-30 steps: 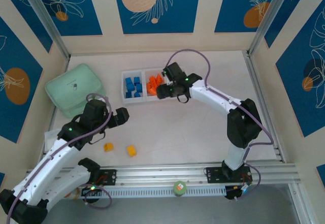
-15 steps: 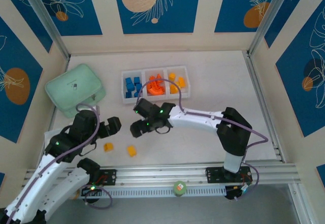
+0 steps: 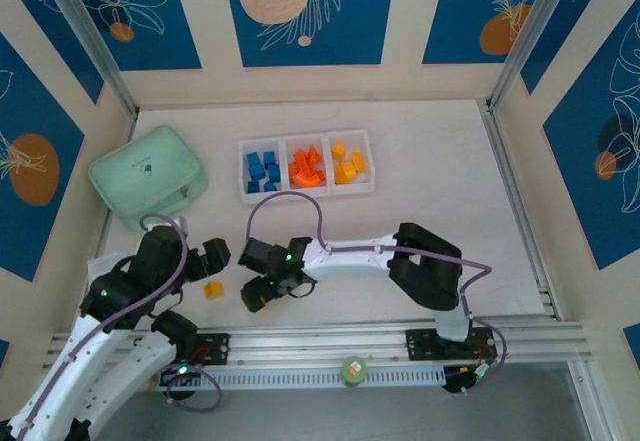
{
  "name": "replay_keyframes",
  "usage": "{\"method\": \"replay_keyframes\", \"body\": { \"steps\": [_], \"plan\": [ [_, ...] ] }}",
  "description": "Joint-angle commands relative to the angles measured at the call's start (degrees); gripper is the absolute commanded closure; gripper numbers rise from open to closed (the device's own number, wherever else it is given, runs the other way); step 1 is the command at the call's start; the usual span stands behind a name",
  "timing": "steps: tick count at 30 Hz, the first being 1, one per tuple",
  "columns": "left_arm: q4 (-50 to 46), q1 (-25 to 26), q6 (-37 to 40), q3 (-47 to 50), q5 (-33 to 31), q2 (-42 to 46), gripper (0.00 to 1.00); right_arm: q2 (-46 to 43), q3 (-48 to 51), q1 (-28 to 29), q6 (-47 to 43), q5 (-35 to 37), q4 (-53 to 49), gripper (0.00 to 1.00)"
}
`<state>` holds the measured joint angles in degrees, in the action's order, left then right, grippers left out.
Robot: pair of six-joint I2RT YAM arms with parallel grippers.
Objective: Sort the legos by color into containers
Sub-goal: Pick up the lego from the bottom-center of the table.
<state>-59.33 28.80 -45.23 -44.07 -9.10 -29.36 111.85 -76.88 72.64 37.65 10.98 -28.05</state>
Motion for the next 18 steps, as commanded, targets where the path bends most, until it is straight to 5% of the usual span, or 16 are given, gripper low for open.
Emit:
{"method": "replay_keyframes", "body": {
  "steps": [1,18],
  "plan": [
    [-2.0,-0.8,-1.0,-0.7,-1.6,0.9,0.01,2.1,-2.8,1.0,0.8,-0.6,0.0,0.16],
    [0.0,-0.8,-1.0,0.3,-1.0,0.8,0.01,4.3,-4.6,0.5,-0.8,0.3,-1.6,0.58]
  ]
}}
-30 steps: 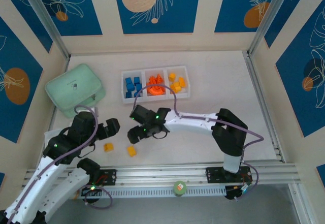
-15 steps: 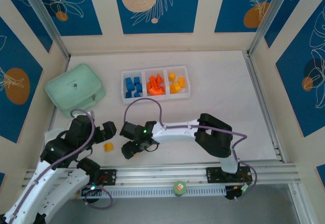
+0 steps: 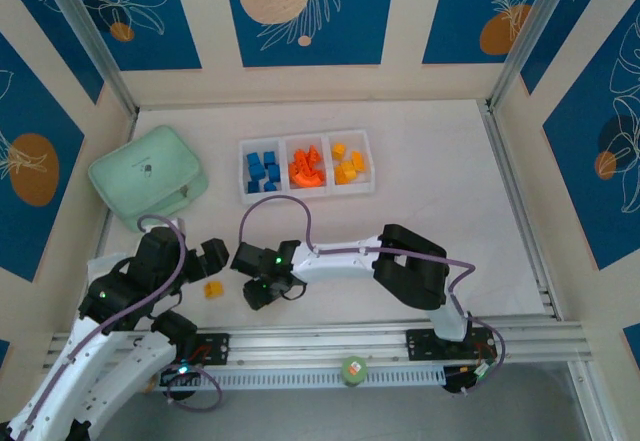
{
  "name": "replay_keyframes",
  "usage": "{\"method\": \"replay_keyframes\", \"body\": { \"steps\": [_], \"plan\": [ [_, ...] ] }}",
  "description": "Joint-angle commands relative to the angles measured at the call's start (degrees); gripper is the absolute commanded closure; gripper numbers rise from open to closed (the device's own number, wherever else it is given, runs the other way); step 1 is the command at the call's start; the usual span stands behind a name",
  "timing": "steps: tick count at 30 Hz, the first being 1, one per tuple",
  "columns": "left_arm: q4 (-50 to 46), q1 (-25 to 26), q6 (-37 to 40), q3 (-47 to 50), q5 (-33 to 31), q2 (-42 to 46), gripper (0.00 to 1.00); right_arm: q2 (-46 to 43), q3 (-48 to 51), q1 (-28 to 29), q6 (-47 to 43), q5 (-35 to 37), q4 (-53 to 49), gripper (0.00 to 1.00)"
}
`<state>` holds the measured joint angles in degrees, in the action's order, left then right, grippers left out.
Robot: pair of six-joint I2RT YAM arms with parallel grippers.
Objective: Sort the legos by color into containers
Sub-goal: Pick up the lego from the bottom-center of the table, then place the lego in the container.
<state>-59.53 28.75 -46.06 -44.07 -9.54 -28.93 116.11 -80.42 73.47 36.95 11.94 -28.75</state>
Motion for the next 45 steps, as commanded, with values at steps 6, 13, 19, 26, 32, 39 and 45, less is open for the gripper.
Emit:
{"method": "replay_keyframes", "body": {
  "steps": [6,13,19,26,32,39,45],
  "plan": [
    [2.0,-0.7,0.2,0.5,0.6,-0.3,0.01,-2.8,-0.6,-1.2,-0.6,-0.7,-1.3,0.67],
    [5.6,-0.7,1.0,0.9,2.4,-3.2,0.01,-11.4,2.5,-5.7,-2.1,0.3,-3.0,0.67],
    [10.7,-0.7,2.0,1.0,4.1,-7.5,0.01,-18.5,4.3,-15.4,-6.2,3.9,-5.2,0.67],
    [17.7,-0.7,2.2,1.1,6.1,-13.0,0.01,-19.5,1.5,-30.2,-12.9,9.0,-4.2,0.66],
    [21.4,-0.7,2.2,0.6,6.5,-16.6,0.01,-12.4,-5.4,-39.5,-17.5,11.9,-2.3,0.66],
    [23.6,-0.8,1.9,0.9,5.9,-18.7,0.01,-0.2,-17.0,-45.2,-17.7,11.9,-3.5,0.62],
    [23.2,-1.0,2.6,0.0,4.9,-19.2,0.01,4.7,-23.3,-47.3,-17.9,11.9,-5.7,0.47]
  ]
}}
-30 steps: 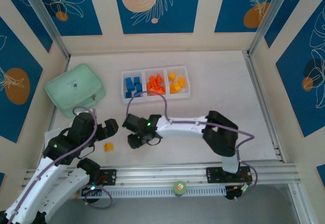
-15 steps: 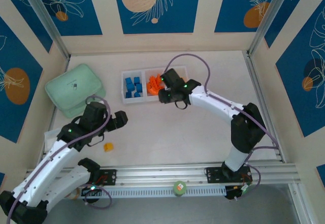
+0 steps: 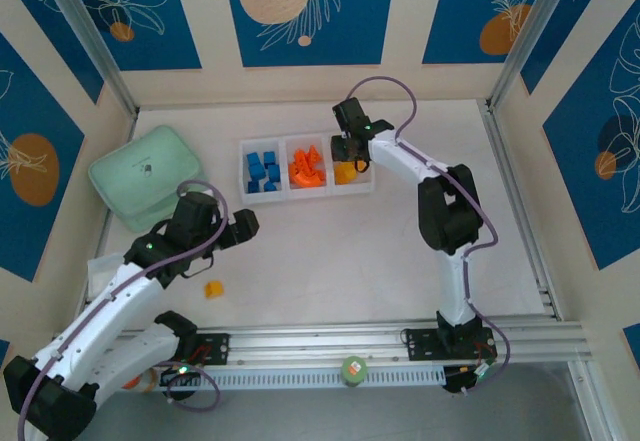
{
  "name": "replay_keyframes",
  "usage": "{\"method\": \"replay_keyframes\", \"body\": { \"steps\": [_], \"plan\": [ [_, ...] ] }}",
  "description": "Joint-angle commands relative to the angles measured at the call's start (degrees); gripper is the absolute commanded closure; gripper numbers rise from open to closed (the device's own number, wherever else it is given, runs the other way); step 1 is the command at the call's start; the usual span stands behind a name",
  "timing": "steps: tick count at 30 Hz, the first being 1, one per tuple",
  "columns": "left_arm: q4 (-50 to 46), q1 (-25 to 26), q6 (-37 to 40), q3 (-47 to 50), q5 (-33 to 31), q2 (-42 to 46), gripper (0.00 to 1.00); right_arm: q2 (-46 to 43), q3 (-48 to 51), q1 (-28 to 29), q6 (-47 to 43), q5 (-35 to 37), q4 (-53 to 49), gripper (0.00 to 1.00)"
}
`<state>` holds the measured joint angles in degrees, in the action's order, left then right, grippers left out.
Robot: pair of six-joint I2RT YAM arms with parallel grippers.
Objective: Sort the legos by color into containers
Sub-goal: Place the lego in the container, then pick up the lego from the bottom-left of the table.
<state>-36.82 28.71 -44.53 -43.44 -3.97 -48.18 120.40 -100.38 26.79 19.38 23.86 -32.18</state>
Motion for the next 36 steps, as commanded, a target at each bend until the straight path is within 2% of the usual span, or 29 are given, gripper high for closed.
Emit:
{"method": "replay_keyframes", "body": {
  "steps": [1,9,16,20,25,29,36],
  "plan": [
    [0.5,-0.9,1.1,-0.7,-0.6,0.1,0.01,0.2,-3.3,-0.7,-0.6,-0.1,-2.1,0.45],
    [-2.3,-1.3,1.8,-2.0,-1.4,2.1,0.01,-10.2,6.1,3.2,-0.4,-3.0,0.4,0.37],
    [-7.0,-1.5,1.6,-1.6,-2.6,6.9,0.01,-19.3,17.0,11.7,-0.5,-6.0,2.5,0.32],
    [-10.5,-1.5,1.4,-1.9,-2.9,9.5,0.01,-21.4,20.1,17.9,0.7,-7.1,2.4,0.29],
    [-15.1,-1.6,0.7,-2.2,-4.6,12.8,0.01,-20.7,22.5,25.9,-1.7,-9.5,5.8,0.26],
    [-18.0,-1.6,0.1,-3.7,-6.2,14.5,0.01,-18.6,24.8,30.4,-5.9,-17.0,11.9,0.24],
    [-23.3,-1.6,-0.7,-7.0,-9.7,16.9,0.01,-9.6,20.5,35.8,-14.1,-22.6,16.1,0.25]
  ]
}}
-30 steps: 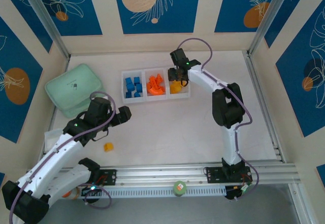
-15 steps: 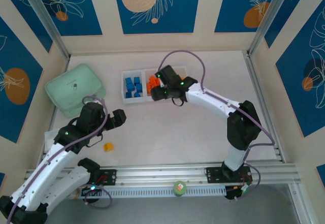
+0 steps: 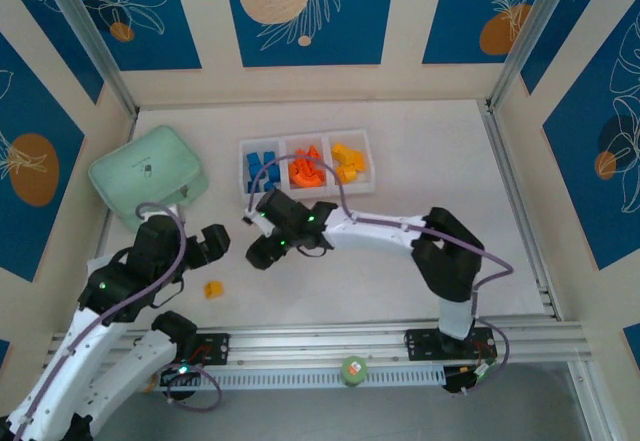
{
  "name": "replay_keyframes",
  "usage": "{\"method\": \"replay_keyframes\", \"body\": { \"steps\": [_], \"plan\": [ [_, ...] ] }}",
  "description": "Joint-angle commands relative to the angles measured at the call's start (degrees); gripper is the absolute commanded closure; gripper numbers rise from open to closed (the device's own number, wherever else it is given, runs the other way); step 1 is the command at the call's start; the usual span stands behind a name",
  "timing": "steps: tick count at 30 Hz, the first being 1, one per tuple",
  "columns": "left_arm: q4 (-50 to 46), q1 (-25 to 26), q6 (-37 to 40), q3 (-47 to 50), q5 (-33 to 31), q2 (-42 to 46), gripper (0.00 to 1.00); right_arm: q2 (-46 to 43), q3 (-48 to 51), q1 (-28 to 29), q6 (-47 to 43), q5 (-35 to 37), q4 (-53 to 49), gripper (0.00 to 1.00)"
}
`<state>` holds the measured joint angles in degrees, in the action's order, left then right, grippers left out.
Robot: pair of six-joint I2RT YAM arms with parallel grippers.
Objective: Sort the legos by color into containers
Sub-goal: Pick up the lego from the bottom-left of the table.
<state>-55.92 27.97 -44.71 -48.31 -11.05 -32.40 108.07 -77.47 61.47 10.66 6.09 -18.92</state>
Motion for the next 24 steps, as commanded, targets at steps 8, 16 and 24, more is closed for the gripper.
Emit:
{"method": "replay_keyframes", "body": {
  "steps": [8,16,24],
  "plan": [
    [-8.4,-0.8,-1.6,-4.3,-5.0,2.3,0.01,8.8,-4.0,5.6,-16.4,-11.3,10.6,0.25],
    [-10.3,-0.8,-4.1,-5.2,-8.1,3.3,0.01,13.3,-4.2,6.4,-21.1,-16.5,20.8,0.24],
    [-12.6,-0.8,-5.3,-6.7,-11.2,4.8,0.01,18.1,-5.7,6.4,-24.7,-20.5,27.8,0.24]
  ]
}}
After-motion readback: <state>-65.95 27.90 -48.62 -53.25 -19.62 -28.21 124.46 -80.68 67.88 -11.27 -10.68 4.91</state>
